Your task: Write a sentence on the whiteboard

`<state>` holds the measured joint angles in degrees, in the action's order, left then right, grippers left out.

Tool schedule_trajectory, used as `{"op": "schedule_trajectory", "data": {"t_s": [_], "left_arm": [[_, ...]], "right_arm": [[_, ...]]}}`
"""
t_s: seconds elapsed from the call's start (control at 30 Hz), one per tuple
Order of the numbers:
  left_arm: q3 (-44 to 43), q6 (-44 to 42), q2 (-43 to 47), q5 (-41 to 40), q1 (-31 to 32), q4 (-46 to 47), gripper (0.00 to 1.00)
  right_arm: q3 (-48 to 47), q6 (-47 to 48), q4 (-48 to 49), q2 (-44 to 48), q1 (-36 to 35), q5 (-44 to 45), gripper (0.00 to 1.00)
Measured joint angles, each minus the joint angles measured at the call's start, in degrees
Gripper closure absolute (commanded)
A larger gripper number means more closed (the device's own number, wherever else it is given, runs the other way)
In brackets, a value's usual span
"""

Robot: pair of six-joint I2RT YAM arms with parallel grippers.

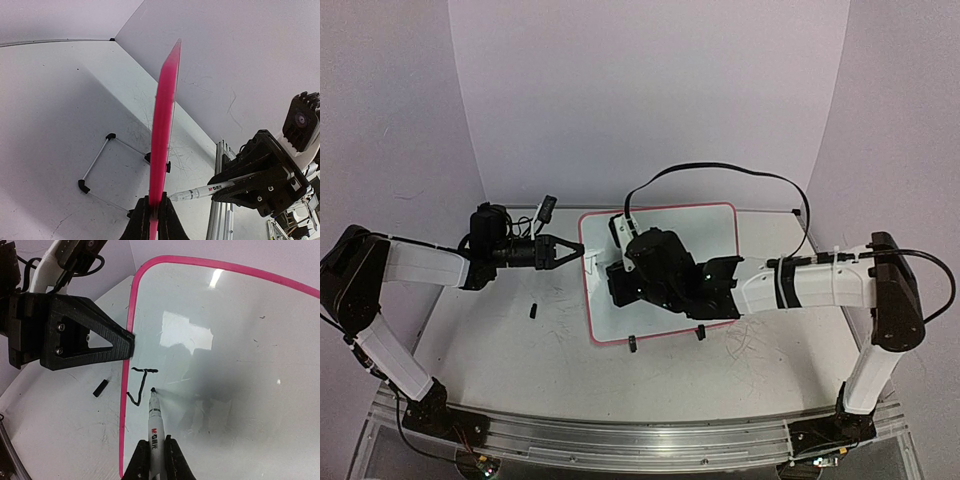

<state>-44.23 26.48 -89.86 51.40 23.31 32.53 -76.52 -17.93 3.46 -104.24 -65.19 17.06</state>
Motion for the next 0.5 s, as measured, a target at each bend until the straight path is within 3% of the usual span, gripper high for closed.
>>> {"op": "schedule_trajectory", "data": {"t_s": [0.5], "left_arm": [[0.0,0.0,0.0,0.0,0.0,0.0,1.0]], "right_arm": [[0.0,-0.5,-0.1,-0.3,-0.1,0.0,1.0]]}}
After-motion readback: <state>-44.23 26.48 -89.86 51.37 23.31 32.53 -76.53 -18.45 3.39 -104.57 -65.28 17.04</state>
